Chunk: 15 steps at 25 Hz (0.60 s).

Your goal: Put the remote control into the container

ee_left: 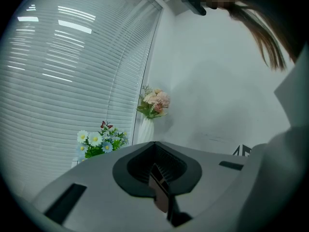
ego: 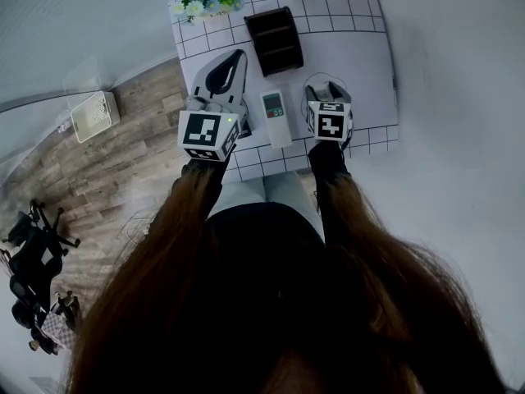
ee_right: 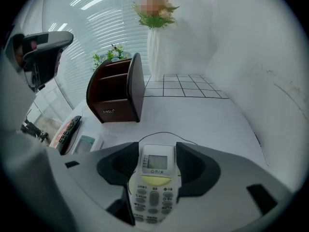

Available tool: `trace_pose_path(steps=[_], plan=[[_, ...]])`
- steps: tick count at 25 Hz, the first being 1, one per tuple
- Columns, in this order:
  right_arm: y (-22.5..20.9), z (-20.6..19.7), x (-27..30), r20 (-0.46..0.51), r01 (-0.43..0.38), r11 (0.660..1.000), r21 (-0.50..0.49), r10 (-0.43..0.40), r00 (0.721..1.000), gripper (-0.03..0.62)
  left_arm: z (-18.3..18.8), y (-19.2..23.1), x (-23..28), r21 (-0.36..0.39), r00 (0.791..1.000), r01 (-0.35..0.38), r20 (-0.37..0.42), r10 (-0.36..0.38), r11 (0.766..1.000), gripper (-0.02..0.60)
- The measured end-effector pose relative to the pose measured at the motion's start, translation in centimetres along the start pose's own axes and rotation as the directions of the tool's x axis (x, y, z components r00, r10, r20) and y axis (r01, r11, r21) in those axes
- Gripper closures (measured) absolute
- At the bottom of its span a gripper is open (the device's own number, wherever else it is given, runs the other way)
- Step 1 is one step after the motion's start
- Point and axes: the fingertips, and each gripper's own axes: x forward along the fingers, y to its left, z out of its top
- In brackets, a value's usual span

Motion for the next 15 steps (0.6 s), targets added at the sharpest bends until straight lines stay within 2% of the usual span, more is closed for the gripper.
trace_pose_path(steps=[4, 8, 11, 15], plan=[[0.0, 1.6, -1.4, 0.097, -0.016, 1.0, 0.009, 0.015, 0.995, 0.359, 0.5, 0.4, -0.4, 0.002, 1.0, -0.015, 0.015, 0.015, 1.0, 0.572], [0.1, 5.3, -4.1, 0.246, -0.04, 0.999, 0.005, 0.037, 0.969, 0.361, 1.5, 1.0, -0.8, 0.006, 0.999, -0.038, 0.037, 0.037, 0.999, 0.572], [0.3, 7.8, -6.7, 0.355, -0.06, 0.998, 0.005, 0.054, 0.933, 0.361, 2.4, 1.3, -1.4, 0.009, 0.997, -0.055, 0.056, 0.054, 0.998, 0.573], [0.9, 11.5, -10.2, 0.504, -0.075, 0.997, -0.023, 0.076, 0.861, 0.361, 3.8, 2.0, -2.3, 0.013, 0.992, -0.093, 0.088, 0.091, 0.996, 0.572]])
